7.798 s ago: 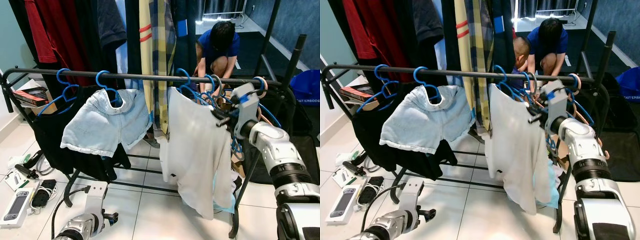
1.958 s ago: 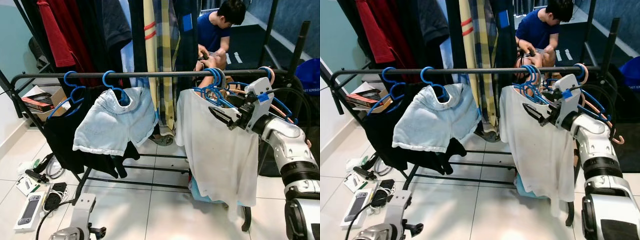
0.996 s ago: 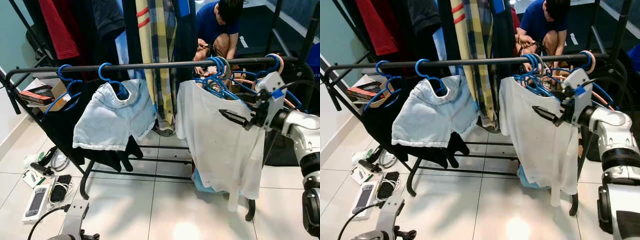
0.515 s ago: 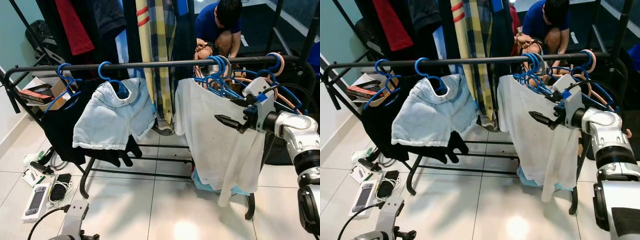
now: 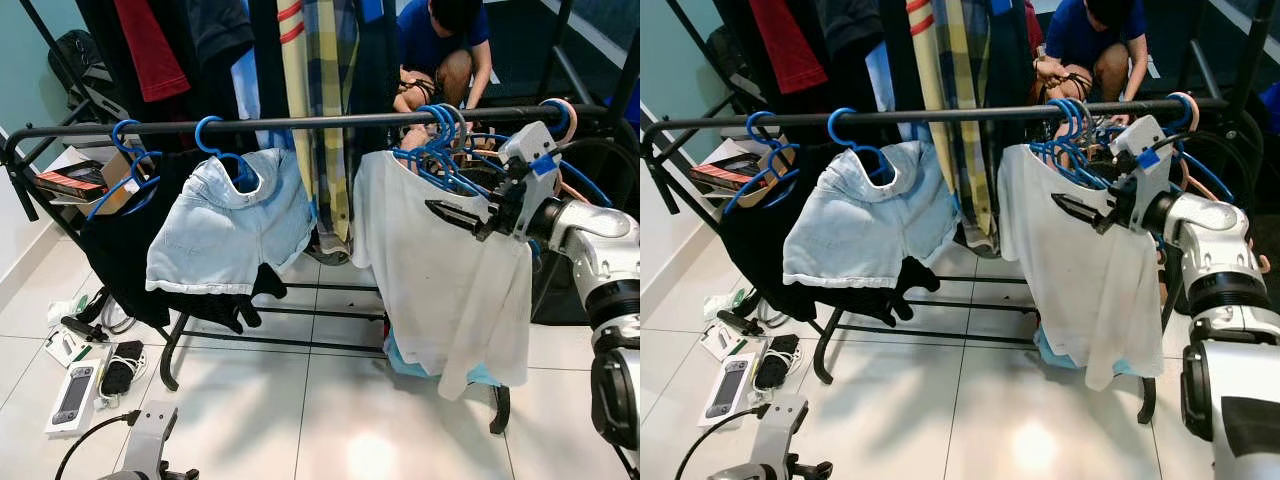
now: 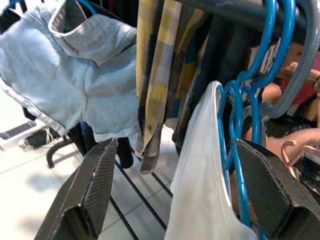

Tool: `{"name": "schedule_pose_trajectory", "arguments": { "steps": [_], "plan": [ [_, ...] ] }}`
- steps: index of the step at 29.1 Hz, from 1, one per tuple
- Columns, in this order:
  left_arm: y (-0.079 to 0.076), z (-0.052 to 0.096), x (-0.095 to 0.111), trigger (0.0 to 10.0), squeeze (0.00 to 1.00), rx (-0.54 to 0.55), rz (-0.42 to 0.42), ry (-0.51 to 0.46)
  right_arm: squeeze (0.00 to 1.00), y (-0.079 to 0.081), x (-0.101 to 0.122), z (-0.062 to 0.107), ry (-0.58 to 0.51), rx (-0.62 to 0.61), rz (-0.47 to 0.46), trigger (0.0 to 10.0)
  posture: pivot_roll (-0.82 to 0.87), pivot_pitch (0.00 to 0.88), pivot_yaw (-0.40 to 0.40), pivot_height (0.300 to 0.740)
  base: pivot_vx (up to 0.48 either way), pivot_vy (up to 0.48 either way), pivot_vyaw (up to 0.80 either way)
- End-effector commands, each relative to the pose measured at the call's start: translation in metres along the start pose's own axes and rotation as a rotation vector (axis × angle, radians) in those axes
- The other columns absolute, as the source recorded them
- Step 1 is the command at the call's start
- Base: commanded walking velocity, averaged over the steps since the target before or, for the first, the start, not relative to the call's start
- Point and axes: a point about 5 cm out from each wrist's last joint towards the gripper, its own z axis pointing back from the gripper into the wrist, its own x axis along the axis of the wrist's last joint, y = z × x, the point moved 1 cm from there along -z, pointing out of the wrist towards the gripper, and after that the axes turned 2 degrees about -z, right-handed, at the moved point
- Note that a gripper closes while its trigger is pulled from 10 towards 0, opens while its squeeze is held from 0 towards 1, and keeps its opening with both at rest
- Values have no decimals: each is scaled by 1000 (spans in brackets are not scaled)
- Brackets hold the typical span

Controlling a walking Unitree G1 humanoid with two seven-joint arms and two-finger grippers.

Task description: Hang hanger

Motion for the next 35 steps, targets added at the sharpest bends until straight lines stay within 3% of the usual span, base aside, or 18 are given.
{"name": "schedule_pose_trajectory", "arguments": {
  "steps": [1,10,27,35],
  "plan": [
    [13,6,-11,10000,0,31,0,30,0,4,-2,-5,32,15,22,10000,17,145,183,740,0,0,0],
    [13,7,-13,10000,0,30,2,34,0,6,-18,-6,152,-2,61,10000,20,147,180,740,0,0,0],
    [13,7,-14,10000,0,27,4,34,0,-3,-1,-6,60,-61,31,10000,19,145,176,740,0,0,0],
    [13,7,-14,10000,0,27,6,34,0,-5,-8,-5,121,-79,42,10000,18,148,174,740,0,0,0]
  ]
}}
